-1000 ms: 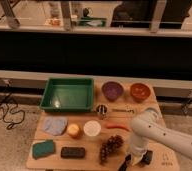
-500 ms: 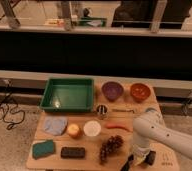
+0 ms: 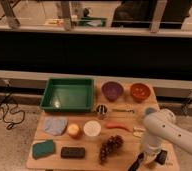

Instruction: Wipe table surface with brush

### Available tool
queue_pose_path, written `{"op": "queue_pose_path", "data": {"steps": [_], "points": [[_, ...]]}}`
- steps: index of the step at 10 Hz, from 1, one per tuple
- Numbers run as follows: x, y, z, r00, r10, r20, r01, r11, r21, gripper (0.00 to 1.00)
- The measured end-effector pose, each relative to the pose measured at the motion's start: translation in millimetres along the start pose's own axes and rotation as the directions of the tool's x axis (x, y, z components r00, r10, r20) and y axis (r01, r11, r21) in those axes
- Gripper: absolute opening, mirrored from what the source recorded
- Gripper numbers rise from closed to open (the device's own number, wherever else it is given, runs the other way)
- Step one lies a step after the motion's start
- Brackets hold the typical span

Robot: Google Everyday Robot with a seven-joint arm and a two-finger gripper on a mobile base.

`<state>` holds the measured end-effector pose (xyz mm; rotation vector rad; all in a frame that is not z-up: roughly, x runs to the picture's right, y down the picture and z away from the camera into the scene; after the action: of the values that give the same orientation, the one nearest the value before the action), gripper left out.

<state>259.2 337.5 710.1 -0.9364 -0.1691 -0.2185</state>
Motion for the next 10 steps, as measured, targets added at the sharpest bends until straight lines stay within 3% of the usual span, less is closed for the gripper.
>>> {"op": "queue_pose_path", "data": {"steps": [3, 7, 10], "points": [[-4, -15, 5, 1.0, -0.015, -0.011, 0.015, 1.0, -0.005, 0.08], [-63, -34, 4, 0.994, -0.102, -0.025, 0.102, 0.995, 0.004, 0.08], [-81, -15, -2, 0.99, -0.138, -0.032, 0.139, 0.99, 0.013, 0.08]]}}
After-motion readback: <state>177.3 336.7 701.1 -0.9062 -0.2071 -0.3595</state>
